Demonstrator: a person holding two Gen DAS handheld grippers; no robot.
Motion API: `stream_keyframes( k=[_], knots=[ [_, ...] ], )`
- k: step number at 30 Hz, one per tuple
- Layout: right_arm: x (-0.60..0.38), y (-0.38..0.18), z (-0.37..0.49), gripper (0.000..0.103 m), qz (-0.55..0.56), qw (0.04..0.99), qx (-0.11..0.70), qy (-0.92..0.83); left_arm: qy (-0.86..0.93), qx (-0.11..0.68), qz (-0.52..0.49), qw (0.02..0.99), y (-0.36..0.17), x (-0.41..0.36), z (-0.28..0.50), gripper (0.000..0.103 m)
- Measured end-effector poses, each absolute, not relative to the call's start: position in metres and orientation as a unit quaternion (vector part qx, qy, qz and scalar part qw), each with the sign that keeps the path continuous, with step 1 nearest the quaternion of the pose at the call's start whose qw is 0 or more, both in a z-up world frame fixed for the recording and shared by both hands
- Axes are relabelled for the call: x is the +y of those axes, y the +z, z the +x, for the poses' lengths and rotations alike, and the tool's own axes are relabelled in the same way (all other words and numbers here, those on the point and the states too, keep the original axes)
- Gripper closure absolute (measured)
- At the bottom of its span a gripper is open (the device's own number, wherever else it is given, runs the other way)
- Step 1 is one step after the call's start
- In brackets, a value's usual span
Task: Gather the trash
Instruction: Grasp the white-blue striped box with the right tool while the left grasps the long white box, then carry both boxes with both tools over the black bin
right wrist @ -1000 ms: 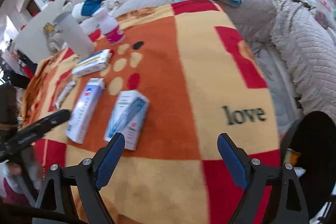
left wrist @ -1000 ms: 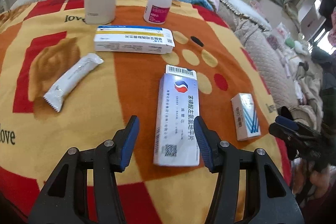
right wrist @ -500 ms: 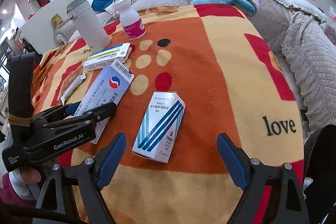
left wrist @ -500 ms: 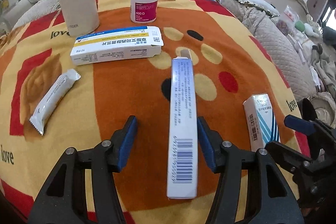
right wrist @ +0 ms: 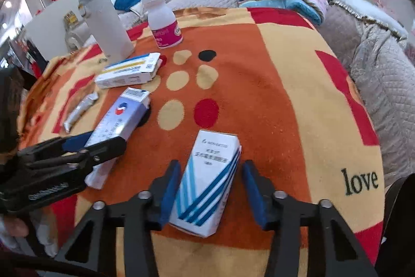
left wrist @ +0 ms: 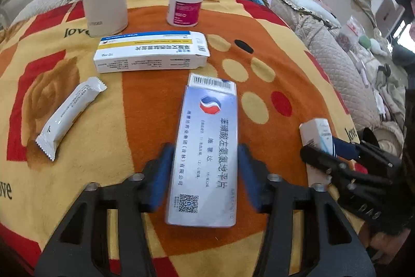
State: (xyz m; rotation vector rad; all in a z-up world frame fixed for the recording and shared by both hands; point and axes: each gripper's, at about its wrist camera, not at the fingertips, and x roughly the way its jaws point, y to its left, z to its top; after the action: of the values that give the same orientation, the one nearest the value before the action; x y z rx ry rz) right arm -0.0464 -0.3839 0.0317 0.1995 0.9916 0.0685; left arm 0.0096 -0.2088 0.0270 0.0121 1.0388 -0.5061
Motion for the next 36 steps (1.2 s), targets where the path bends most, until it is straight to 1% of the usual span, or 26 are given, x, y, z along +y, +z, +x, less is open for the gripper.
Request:
stream_keyframes(
  k=[3,9,20,21,24,30,32,34,35,36],
  knots=[
    [-0.393,0.038,-0.058,0.071,0.119,0.876,0.465,0.05,-0.253,0.493,-0.012,0.832,0.029,-0.209,0.005,0.057],
    [-0.411,0.06,-0.092,0.071,0.146,0.889,0.43,0.066,-0.287,0.471,-0.035,0.833,0.054,-0.219,-0.015,0.057],
    [-0.447,0.066,-0.125,0.072,0.167,0.885,0.432,0.038,-0.298,0.479,-0.032,0.825,0.056,-0.248,-0.033,0.057],
    [-0.449,0.065,-0.125,0.071,0.169,0.883,0.437,0.04,-0.298,0.477,-0.03,0.826,0.057,-0.25,-0.033,0.057],
    [-0.451,0.065,-0.124,0.052,0.184,0.882,0.433,0.043,-0.294,0.474,-0.026,0.83,0.06,-0.252,-0.036,0.057],
    [-0.424,0.058,-0.095,0.052,0.165,0.883,0.437,0.04,-0.281,0.472,-0.027,0.835,0.06,-0.243,-0.037,0.057],
    [-0.417,0.051,-0.083,0.052,0.158,0.882,0.442,0.036,-0.275,0.476,-0.03,0.835,0.058,-0.238,-0.036,0.057],
    [-0.409,0.042,-0.071,0.062,0.137,0.881,0.452,0.026,-0.274,0.478,-0.031,0.834,0.058,-0.235,-0.037,0.057],
    [-0.408,0.037,-0.068,0.062,0.13,0.88,0.457,0.023,-0.273,0.478,-0.032,0.834,0.058,-0.234,-0.038,0.057],
    [-0.41,0.036,-0.069,0.064,0.136,0.882,0.452,0.026,-0.274,0.477,-0.032,0.835,0.059,-0.233,-0.038,0.057]
  ],
)
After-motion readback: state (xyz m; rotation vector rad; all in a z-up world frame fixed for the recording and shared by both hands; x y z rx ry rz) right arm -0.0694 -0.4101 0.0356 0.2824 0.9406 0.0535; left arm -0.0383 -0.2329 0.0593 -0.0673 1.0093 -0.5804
